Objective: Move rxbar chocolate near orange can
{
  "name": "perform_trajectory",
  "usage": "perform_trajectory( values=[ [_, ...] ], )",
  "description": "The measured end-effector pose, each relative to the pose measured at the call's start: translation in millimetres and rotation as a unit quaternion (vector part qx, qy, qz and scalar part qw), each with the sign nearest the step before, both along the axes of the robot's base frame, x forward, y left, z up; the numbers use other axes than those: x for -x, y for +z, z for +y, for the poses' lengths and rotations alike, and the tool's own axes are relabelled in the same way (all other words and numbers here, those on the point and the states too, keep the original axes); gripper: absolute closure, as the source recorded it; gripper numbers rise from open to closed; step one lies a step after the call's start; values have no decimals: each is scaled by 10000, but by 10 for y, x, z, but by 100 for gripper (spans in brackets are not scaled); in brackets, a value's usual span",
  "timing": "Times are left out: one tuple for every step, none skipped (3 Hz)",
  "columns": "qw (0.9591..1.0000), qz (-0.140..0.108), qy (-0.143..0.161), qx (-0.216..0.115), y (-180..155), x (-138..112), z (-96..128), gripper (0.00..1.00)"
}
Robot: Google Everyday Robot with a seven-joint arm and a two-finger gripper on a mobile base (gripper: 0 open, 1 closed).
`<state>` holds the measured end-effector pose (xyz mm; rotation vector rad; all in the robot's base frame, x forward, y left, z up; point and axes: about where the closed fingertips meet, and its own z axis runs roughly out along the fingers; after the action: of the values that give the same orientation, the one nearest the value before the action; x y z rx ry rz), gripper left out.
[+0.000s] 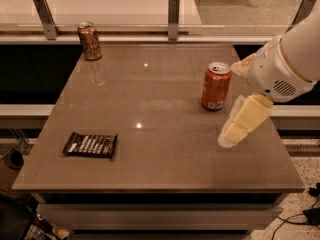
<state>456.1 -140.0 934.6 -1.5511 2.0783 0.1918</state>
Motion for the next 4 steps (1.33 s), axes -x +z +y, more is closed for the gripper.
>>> perform_trajectory(
  values=[
    [9993, -25, 48, -366, -100, -26, 260, 0],
    [9975, -37, 91, -703, -202, -61, 566, 0],
    [9939, -77, 141, -1094, -344, -86, 868, 0],
    [9877, -178, 126, -1550, -485, -123, 1142, 0]
  ],
)
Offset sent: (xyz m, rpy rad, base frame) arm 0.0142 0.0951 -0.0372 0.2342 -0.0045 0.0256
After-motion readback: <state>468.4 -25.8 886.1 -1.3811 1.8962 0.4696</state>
